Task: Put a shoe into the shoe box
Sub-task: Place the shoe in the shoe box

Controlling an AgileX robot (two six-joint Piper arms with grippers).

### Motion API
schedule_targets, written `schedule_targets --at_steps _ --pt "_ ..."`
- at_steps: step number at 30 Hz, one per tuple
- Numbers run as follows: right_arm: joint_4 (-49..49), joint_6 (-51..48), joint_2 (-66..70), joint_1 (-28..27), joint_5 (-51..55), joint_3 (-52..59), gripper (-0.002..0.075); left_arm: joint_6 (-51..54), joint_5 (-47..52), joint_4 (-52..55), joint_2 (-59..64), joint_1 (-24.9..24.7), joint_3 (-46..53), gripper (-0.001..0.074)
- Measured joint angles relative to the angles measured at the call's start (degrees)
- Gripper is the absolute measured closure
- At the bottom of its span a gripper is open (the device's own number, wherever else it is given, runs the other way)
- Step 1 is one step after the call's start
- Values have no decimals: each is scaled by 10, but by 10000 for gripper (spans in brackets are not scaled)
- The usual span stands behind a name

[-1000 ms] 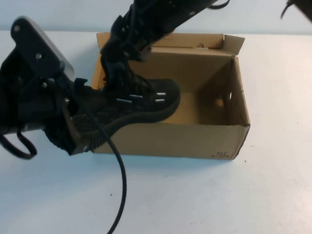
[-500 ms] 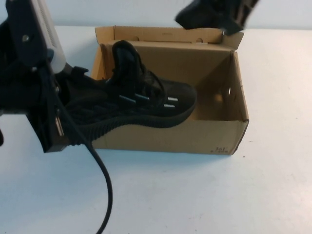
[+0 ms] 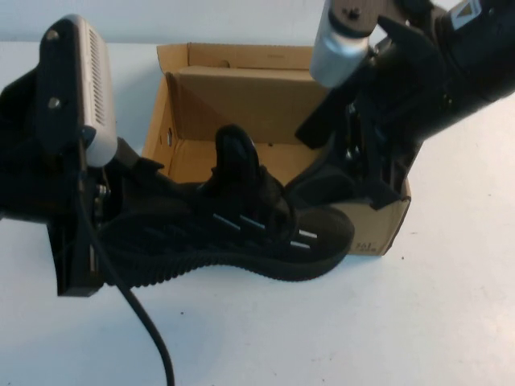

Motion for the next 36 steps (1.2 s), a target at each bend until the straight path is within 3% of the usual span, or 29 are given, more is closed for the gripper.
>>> schedule_targets --at_steps 11,21,36 --pt "53 -24 7 0 -4 15 197 7 29 -6 0 0 -1 710" --pt "59 -12 31 6 -7 15 98 27 45 -33 0 0 -1 711" --pt "59 11 33 25 -14 57 90 30 50 -34 0 0 -1 711"
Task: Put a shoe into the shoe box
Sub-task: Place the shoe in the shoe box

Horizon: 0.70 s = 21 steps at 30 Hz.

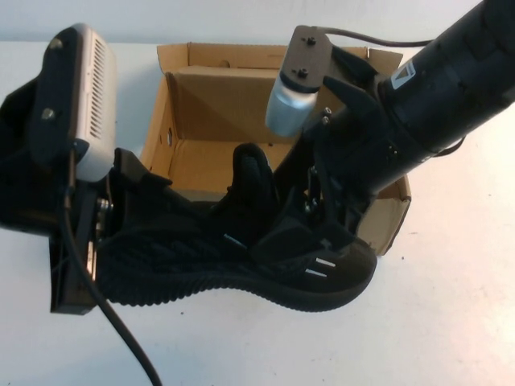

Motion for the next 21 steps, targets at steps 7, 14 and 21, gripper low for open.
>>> schedule_targets --at_steps 7,14,21 --pt "15 -11 0 0 -3 3 246 2 4 -4 0 0 0 711" --pt "11 -17 0 0 -4 3 647 5 0 -9 0 0 0 713" --pt "8 -19 0 0 -9 3 676 -26 -26 -20 0 0 0 704"
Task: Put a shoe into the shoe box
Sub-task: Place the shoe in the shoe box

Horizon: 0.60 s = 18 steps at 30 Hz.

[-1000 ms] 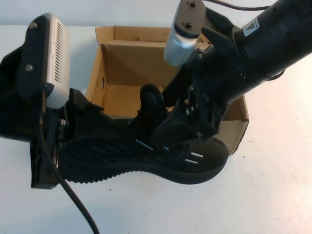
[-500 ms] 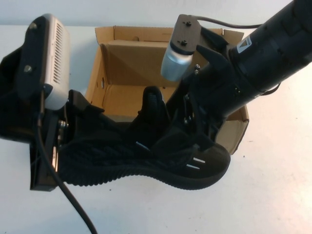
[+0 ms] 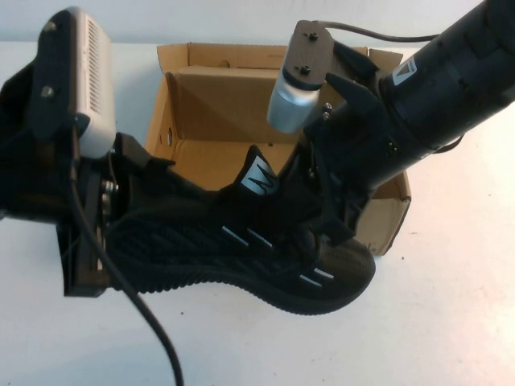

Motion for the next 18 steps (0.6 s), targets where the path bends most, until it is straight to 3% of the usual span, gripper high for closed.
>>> schedule_targets --at_steps 2,4,6,9,12,18 --pt "0 0 0 0 -1 0 676 -12 -12 -11 0 0 0 657" --pt "0 0 0 0 2 0 677 -34 -31 -23 0 0 -1 555" --pt "-2 0 0 0 6 0 677 -63 -46 -29 0 0 -1 380" --pt "-18 0 0 0 8 0 678 -86 -65 -34 0 0 -2 196" --pt "-37 4 0 0 8 0 683 -100 -84 -40 -1 0 -3 123" --pt "-97 23 1 0 -8 -12 683 -125 -178 -45 -20 0 -3 94"
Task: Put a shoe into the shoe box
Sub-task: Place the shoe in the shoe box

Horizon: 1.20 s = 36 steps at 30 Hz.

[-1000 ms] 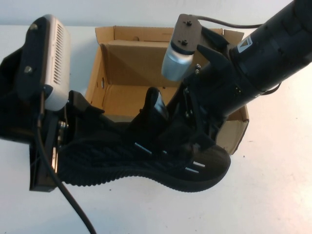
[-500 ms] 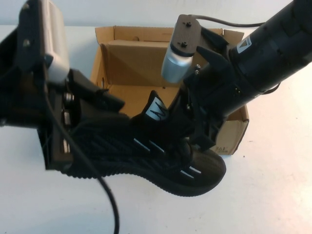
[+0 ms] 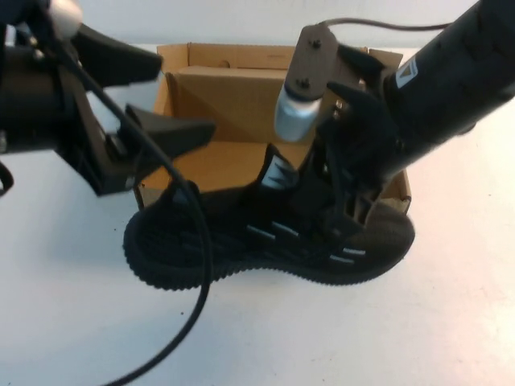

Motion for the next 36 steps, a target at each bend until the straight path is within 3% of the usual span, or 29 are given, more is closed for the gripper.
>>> schedule_targets --at_steps 6,13,19,24,27,30,36 --pt "-62 28 10 0 -22 -83 704 -97 -78 19 -7 2 0 94" --pt "-78 44 87 -32 -22 -176 707 -196 -96 63 -7 24 0 130" --pt "-88 44 178 -61 -33 -248 707 -285 -67 138 -7 46 0 318" --pt "-88 41 244 -64 -43 -315 707 -338 -35 209 -7 49 0 568" --pt "-88 35 278 -64 -48 -347 707 -346 -25 230 -7 49 0 680" --pt "-88 29 306 -64 -58 -361 707 -350 -21 243 -7 49 0 721" --pt "-88 15 347 -69 -82 -365 707 -353 -17 249 -7 49 0 735"
